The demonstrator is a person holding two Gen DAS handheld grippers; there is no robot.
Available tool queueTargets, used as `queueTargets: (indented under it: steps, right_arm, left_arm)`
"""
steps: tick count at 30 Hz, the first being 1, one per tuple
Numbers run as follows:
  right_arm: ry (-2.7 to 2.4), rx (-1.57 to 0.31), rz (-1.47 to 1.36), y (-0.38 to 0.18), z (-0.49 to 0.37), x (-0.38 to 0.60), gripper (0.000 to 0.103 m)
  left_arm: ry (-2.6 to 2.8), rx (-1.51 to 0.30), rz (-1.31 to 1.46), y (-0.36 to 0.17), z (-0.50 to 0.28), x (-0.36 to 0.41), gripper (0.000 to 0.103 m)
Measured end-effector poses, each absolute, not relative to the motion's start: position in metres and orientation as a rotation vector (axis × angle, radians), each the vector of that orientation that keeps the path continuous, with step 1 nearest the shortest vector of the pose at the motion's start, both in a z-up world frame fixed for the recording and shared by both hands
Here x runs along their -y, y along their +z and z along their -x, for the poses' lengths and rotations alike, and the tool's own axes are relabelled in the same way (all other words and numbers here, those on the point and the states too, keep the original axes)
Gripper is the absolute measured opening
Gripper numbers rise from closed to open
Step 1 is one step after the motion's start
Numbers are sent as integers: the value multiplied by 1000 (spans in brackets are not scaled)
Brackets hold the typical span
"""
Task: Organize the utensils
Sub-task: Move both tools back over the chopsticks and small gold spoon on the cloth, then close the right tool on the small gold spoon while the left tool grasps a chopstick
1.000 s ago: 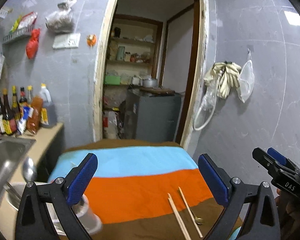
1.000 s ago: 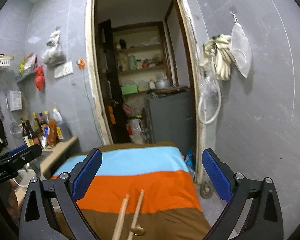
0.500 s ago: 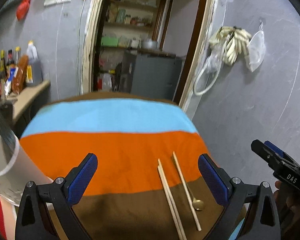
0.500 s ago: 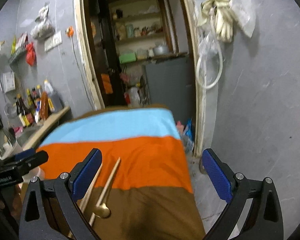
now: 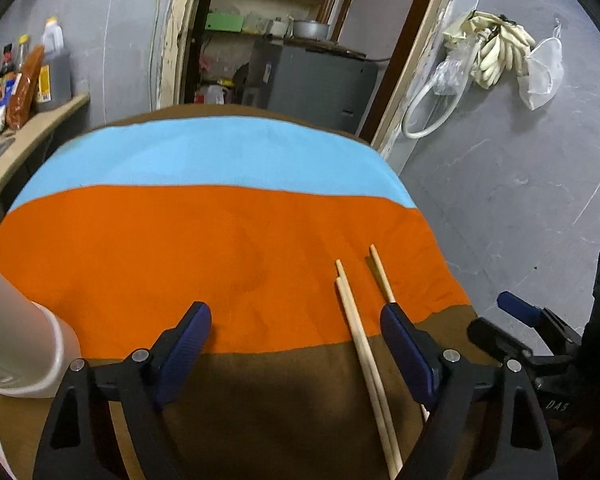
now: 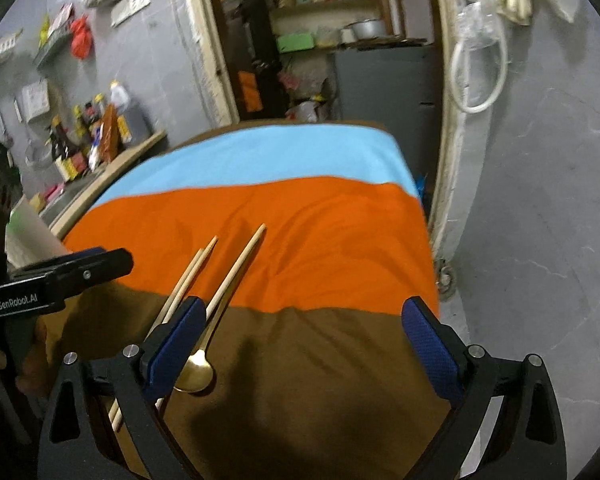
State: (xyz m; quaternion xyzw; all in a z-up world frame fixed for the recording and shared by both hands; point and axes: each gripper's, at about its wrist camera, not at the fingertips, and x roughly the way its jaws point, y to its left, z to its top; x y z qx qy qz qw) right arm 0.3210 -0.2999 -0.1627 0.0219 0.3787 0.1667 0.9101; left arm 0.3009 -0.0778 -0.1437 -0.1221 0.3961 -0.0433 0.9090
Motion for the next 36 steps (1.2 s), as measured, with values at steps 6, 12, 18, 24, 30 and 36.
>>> queueTargets:
  steps: [6, 12, 18, 24, 30, 36]
  right_arm:
    - [384, -838, -2, -175, -327, 283, 93]
    - [387, -885, 50, -185, -334, 273, 91]
    - [341, -915, 92, -191, -340, 270, 90]
    - [297, -903, 78, -187, -344, 282, 65]
    - [283, -901, 55, -188, -350, 294, 52]
    - [310, -911, 86, -189, -361, 290, 52]
  left_arm:
    - [-107, -850, 263, -152, -306, 78, 79]
    - [-114, -863, 290, -157, -308, 74, 75]
    - [-147, -871, 297, -160, -311, 78, 64]
    - [-218, -914, 296, -163, -318, 87, 44]
    - [-249, -957, 253, -170, -326, 100, 28]
    - [-255, -990, 188, -169, -341, 112, 23]
